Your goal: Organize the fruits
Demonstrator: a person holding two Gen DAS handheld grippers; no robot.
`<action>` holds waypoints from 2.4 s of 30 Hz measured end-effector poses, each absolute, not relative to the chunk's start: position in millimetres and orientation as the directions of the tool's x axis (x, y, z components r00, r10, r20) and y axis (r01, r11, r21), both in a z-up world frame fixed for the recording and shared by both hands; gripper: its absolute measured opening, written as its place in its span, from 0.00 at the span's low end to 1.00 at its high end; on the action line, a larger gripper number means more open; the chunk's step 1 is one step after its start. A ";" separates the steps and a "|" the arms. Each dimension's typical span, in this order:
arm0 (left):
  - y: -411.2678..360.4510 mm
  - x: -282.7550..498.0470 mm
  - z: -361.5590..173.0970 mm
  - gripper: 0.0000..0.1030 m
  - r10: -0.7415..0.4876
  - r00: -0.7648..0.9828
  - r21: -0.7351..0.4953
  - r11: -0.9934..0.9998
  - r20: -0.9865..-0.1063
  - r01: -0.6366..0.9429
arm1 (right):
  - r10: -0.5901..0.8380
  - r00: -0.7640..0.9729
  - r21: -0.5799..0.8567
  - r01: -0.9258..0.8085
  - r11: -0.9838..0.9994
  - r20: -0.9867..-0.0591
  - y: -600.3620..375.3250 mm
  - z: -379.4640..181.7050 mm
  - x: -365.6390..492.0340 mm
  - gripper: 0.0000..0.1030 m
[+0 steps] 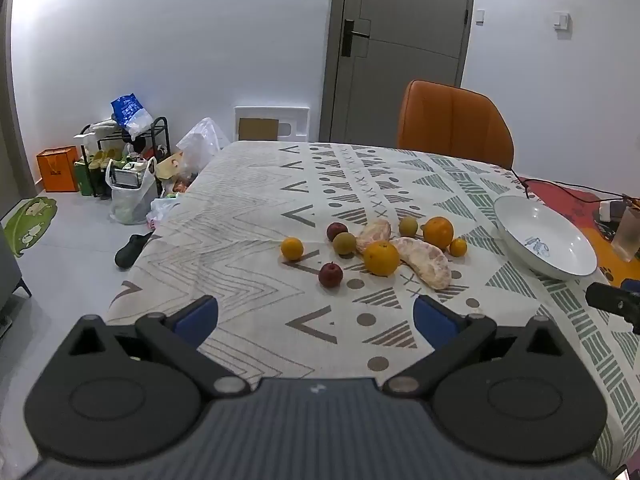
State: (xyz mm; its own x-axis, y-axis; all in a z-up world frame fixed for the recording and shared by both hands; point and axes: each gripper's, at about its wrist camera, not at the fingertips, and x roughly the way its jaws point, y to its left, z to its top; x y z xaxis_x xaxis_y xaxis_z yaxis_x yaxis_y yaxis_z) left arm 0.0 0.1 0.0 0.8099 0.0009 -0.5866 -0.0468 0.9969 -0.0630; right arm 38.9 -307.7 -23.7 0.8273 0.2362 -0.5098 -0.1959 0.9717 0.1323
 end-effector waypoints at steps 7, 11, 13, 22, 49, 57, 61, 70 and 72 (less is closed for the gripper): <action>2.8 -3.2 1.2 1.00 -0.003 0.811 -0.071 0.996 -0.585 -0.048 | 0.229 0.827 0.126 -0.191 0.974 -0.514 -306.2 -23.9 35.7 1.00; 2.4 -3.3 -1.2 1.00 -0.006 0.811 -0.073 0.996 -0.585 -0.046 | 0.224 0.828 0.124 -0.187 0.975 -0.514 -306.4 -23.1 33.6 1.00; 2.8 -4.9 -2.4 1.00 -0.006 0.811 -0.071 0.996 -0.585 -0.044 | 0.224 0.829 0.126 -0.185 0.975 -0.513 -306.8 -22.5 32.5 1.00; -2.4 -8.6 0.2 1.00 -0.014 0.817 -0.075 0.996 -0.576 -0.037 | 0.226 0.829 0.125 -0.189 0.974 -0.511 -307.1 -23.4 30.9 1.00; -4.7 7.3 -9.1 1.00 -0.021 0.833 -0.083 0.996 -0.554 -0.030 | 0.233 0.806 0.144 -0.184 0.972 -0.544 -311.5 -34.8 43.5 1.00; -7.4 23.8 -15.7 1.00 -0.016 0.816 -0.069 0.997 -0.578 -0.029 | 0.247 0.791 0.149 -0.197 0.969 -0.560 -311.2 -43.9 59.9 1.00; -9.8 33.9 -19.5 0.99 -0.021 0.811 -0.059 0.998 -0.584 -0.017 | 0.244 0.790 0.140 -0.200 0.970 -0.562 -309.2 -48.4 67.2 1.00; -13.8 54.5 -30.4 0.91 0.012 0.814 -0.008 1.000 -0.581 -0.021 | 0.324 0.751 0.222 -0.237 0.946 -0.575 -308.3 -57.0 89.9 0.95; -15.6 59.0 -33.5 0.87 0.015 0.812 -0.008 1.000 -0.584 -0.024 | 0.342 0.743 0.225 -0.258 0.939 -0.575 -305.5 -59.7 94.3 0.91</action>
